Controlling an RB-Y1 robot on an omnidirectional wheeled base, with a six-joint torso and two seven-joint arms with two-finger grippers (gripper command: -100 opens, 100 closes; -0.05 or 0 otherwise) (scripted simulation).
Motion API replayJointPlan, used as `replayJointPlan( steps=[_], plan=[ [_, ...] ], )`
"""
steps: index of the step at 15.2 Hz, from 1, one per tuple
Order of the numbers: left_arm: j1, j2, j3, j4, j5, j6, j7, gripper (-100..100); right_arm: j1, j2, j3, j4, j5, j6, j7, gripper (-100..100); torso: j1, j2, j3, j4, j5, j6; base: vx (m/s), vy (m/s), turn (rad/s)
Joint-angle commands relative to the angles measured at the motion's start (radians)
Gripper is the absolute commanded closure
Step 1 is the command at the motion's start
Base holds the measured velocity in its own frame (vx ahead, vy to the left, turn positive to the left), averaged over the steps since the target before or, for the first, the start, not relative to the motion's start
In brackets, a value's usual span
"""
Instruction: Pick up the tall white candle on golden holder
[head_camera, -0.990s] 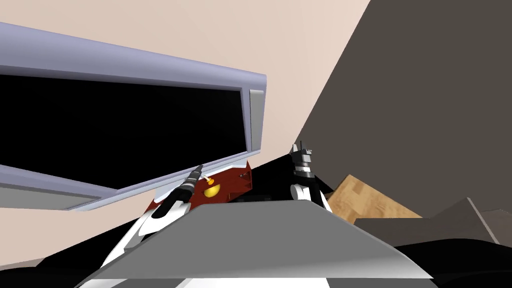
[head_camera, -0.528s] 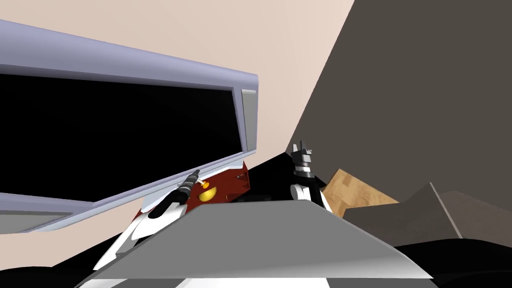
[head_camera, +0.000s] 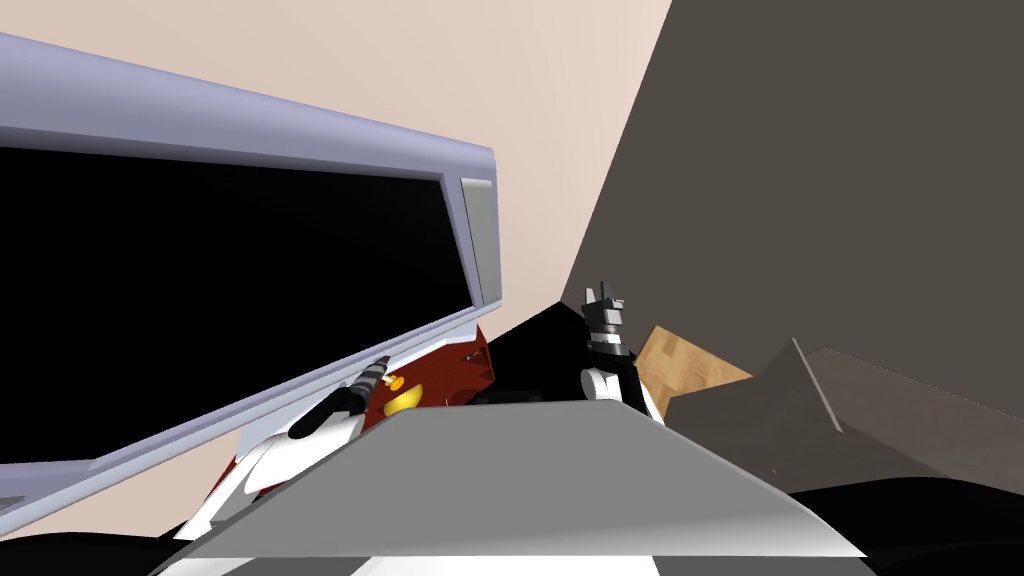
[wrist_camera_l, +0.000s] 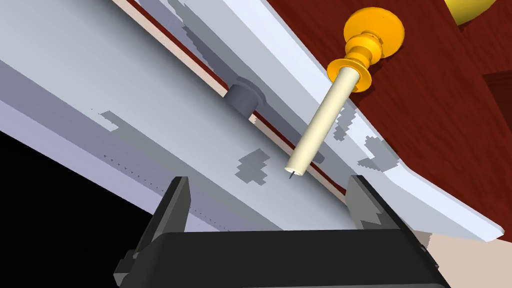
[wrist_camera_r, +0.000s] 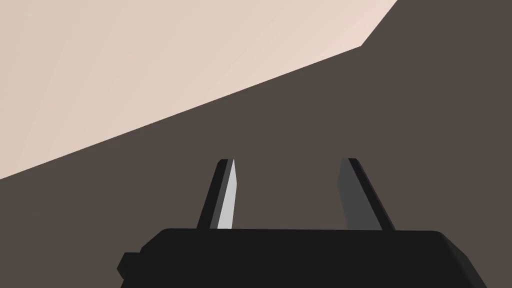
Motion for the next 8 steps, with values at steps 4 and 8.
replayJointPlan(
  steps=[4,8],
  plan=[
    [0.015,0.003,0.021,0.002,0.015,0.080,-0.020,-100,0.000,0.000,0.000,0.000,0.000,0.000,0.000,0,0.000,0.000,0.000,0.000,0.000,0.000,0.015,-0.011,-0.097],
    [0.024,0.003,0.047,0.016,0.030,0.168,-0.048,-100,0.000,0.000,0.000,0.000,0.000,0.000,0.000,0,0.000,0.000,0.000,0.000,0.000,0.000,0.020,-0.008,-0.160]
  ],
)
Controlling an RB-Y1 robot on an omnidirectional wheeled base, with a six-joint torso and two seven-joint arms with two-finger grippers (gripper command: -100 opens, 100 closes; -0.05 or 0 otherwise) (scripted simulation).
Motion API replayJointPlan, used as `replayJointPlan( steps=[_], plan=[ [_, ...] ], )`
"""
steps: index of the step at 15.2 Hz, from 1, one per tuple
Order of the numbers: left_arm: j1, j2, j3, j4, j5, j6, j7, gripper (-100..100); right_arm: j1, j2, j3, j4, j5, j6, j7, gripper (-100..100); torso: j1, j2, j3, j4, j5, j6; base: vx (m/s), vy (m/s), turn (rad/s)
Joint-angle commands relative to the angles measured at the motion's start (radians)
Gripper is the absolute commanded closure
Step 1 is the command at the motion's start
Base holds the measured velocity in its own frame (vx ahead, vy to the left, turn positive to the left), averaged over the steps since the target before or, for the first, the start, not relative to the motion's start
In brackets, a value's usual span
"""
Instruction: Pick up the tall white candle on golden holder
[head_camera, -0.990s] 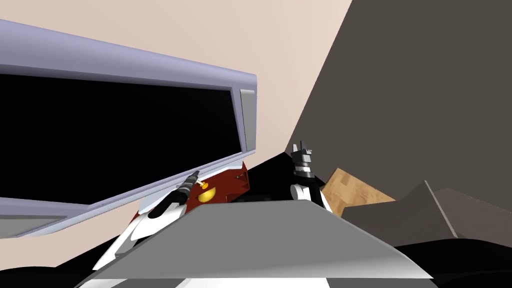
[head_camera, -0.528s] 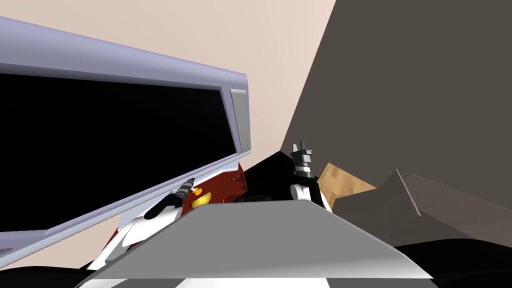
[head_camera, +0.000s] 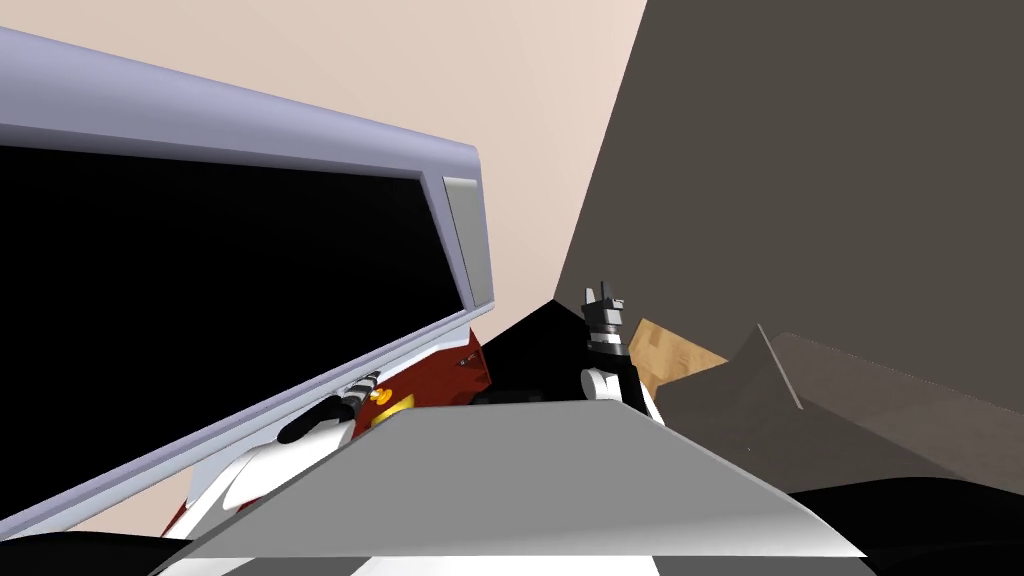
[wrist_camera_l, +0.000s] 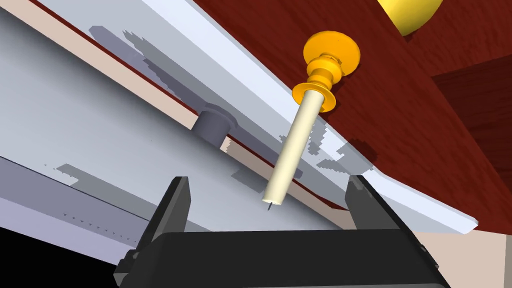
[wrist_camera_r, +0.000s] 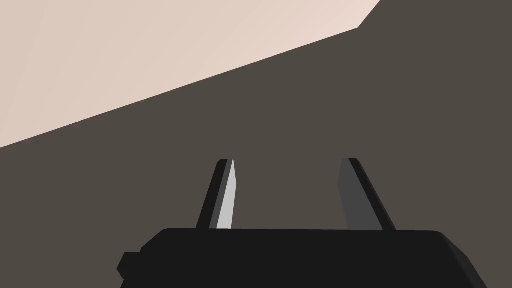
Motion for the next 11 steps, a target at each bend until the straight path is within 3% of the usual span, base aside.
replayJointPlan(
  steps=[1,11],
  plan=[
    [0.003,0.003,0.007,-0.001,0.006,0.033,-0.006,-100,0.000,0.000,0.000,0.000,0.000,0.000,0.000,0,0.000,0.000,0.000,0.000,0.000,0.000,0.017,0.000,-0.055],
    [0.021,-0.001,0.063,0.028,0.038,0.219,-0.063,-100,0.000,0.000,0.000,0.000,0.000,0.000,0.000,0,0.000,0.000,0.000,0.000,0.000,0.000,0.023,0.000,-0.129]
  ],
)
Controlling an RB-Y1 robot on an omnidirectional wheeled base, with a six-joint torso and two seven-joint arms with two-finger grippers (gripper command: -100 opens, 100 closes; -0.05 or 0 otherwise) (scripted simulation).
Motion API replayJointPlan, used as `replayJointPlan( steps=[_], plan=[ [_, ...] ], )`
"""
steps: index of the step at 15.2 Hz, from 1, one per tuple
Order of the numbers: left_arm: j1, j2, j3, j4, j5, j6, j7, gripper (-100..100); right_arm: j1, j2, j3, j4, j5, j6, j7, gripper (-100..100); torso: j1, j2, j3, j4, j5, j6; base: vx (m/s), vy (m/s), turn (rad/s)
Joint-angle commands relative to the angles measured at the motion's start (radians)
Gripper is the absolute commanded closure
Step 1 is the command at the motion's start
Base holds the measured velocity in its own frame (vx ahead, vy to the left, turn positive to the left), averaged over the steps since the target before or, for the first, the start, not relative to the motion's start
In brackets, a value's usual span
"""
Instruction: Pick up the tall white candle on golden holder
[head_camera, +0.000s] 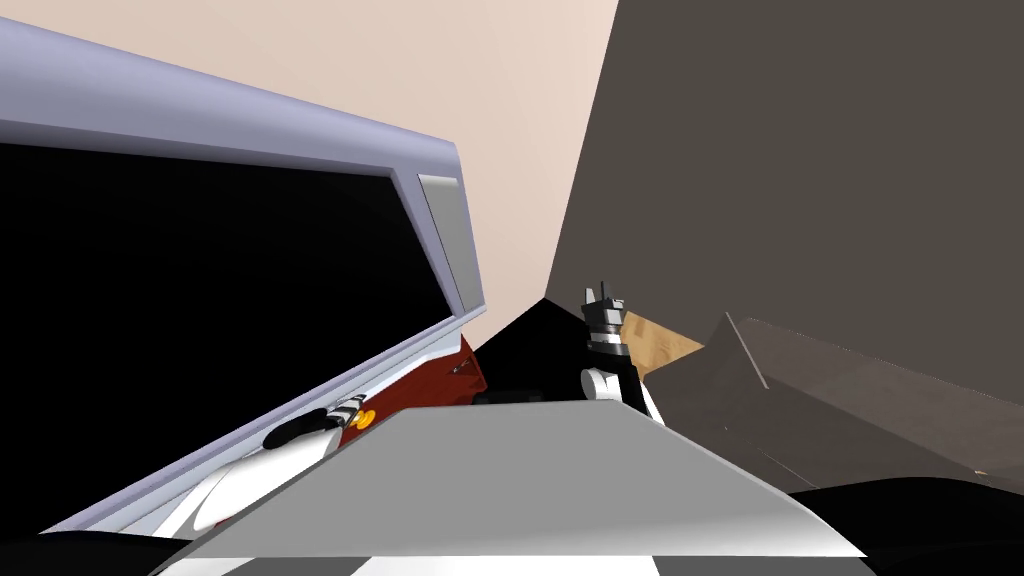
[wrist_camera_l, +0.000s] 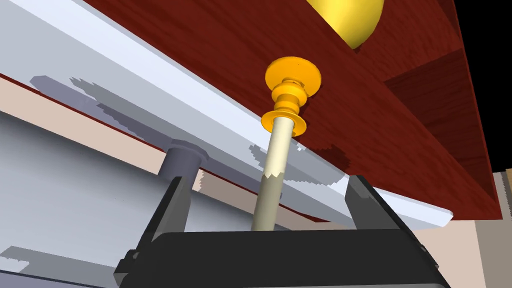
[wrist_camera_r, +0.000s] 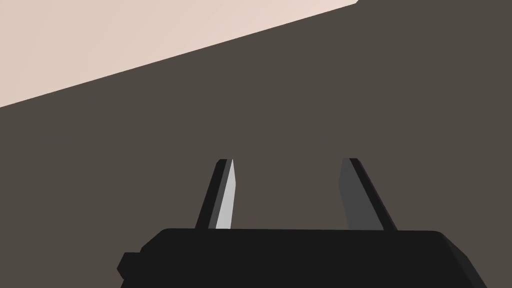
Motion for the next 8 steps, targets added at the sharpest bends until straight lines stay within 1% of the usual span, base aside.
replayJointPlan(
  steps=[1,3,4,6,7,8],
  plan=[
    [0.004,0.000,0.009,-0.001,0.006,0.036,-0.009,-100,0.000,0.000,0.000,0.000,0.000,0.000,0.000,0,0.000,0.000,0.000,0.000,0.000,0.000,0.023,0.006,-0.132],
    [0.009,-0.002,0.027,0.008,0.015,0.089,-0.026,-100,0.000,0.000,0.000,0.000,0.000,0.000,0.000,0,0.000,0.000,0.000,0.000,0.000,0.000,0.028,0.009,-0.161],
    [0.009,-0.002,0.027,0.008,0.015,0.093,-0.026,-100,0.000,0.000,0.000,0.000,0.000,0.000,0.000,0,0.000,0.000,0.000,0.000,0.000,0.000,0.030,0.013,-0.119],
    [0.013,-0.004,0.040,0.015,0.022,0.136,-0.039,-100,0.000,0.000,0.000,0.000,0.000,0.000,0.000,0,0.001,-0.001,0.000,0.000,0.000,0.000,0.032,0.014,-0.133],
    [0.013,-0.004,0.040,0.015,0.022,0.136,-0.039,-100,0.000,0.000,0.000,0.000,0.000,0.000,0.000,0,0.001,-0.001,0.000,0.000,0.000,0.000,0.026,0.016,-0.100],
    [0.014,-0.005,0.045,0.017,0.025,0.153,-0.044,-100,0.000,0.000,0.000,0.000,0.000,0.000,0.000,0,0.001,-0.001,0.000,0.000,0.000,0.000,0.021,0.013,-0.072]
  ],
)
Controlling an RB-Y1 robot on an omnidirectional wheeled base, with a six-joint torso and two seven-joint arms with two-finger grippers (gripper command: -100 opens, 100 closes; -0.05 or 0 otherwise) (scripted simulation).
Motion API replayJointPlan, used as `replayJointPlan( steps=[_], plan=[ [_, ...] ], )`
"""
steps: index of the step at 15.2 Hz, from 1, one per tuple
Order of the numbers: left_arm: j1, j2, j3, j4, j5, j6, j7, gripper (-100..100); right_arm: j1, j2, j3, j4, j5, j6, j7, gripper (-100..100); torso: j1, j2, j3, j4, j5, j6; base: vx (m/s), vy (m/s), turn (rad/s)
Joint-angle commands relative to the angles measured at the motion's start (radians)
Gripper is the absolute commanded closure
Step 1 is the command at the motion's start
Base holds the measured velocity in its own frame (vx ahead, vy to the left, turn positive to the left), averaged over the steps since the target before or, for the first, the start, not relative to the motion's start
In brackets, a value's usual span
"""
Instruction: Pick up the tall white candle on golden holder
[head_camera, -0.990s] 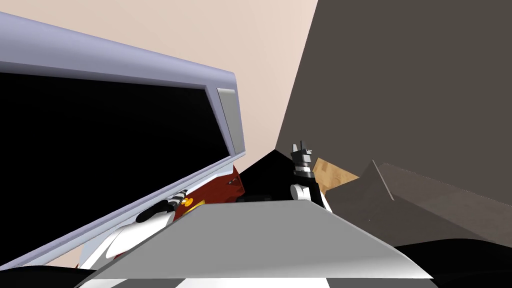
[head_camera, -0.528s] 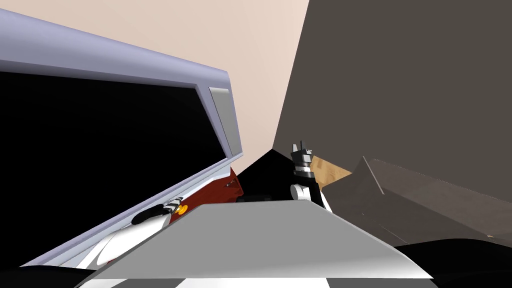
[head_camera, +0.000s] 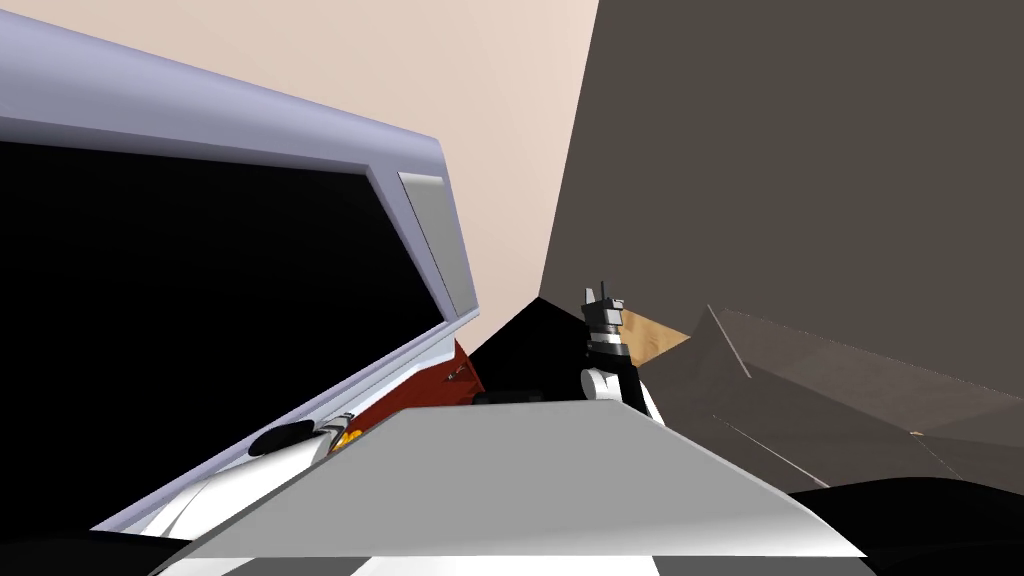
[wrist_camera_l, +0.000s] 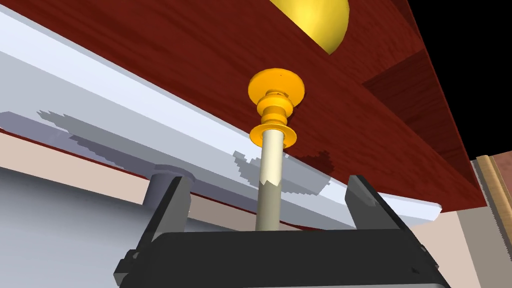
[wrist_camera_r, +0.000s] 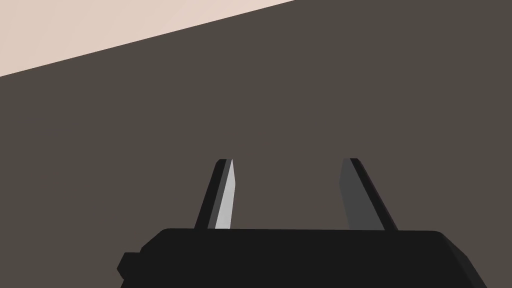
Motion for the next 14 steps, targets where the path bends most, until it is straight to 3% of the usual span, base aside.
replayJointPlan(
  steps=[1,3,9,10,11,14],
  plan=[
    [0.000,-0.002,0.007,0.004,0.002,0.031,-0.008,-100,0.000,0.000,0.000,0.000,0.000,0.000,0.000,0,0.000,0.000,0.000,0.000,0.000,0.000,0.019,0.011,-0.080],
    [0.001,-0.003,0.006,0.002,0.002,0.026,-0.007,-100,0.000,0.000,0.000,0.000,0.000,0.000,0.000,0,0.000,0.000,0.000,0.000,0.000,0.000,0.014,0.010,-0.055],
    [-0.031,-0.002,-0.011,0.096,-0.023,-0.031,0.004,-100,0.000,0.000,0.000,0.000,0.000,0.000,0.000,0,0.001,0.002,0.001,0.000,0.000,0.000,-0.001,0.019,-0.015],
    [-0.025,-0.003,-0.008,0.077,-0.019,-0.018,0.001,-100,0.000,0.000,0.000,0.000,0.000,0.000,0.000,0,0.001,0.002,0.001,0.000,0.000,0.000,-0.002,0.012,-0.008],
    [-0.027,-0.002,-0.008,0.081,-0.019,-0.021,0.002,100,0.000,0.000,0.000,0.000,0.000,0.000,0.000,0,0.000,0.002,0.001,0.000,0.000,0.000,0.000,0.000,0.000],
    [-0.026,-0.003,-0.009,0.081,-0.019,-0.021,0.002,100,0.000,0.000,0.000,0.000,0.000,0.000,0.000,0,-0.001,0.002,0.001,0.001,0.000,0.000,0.000,0.000,0.000]
  ],
)
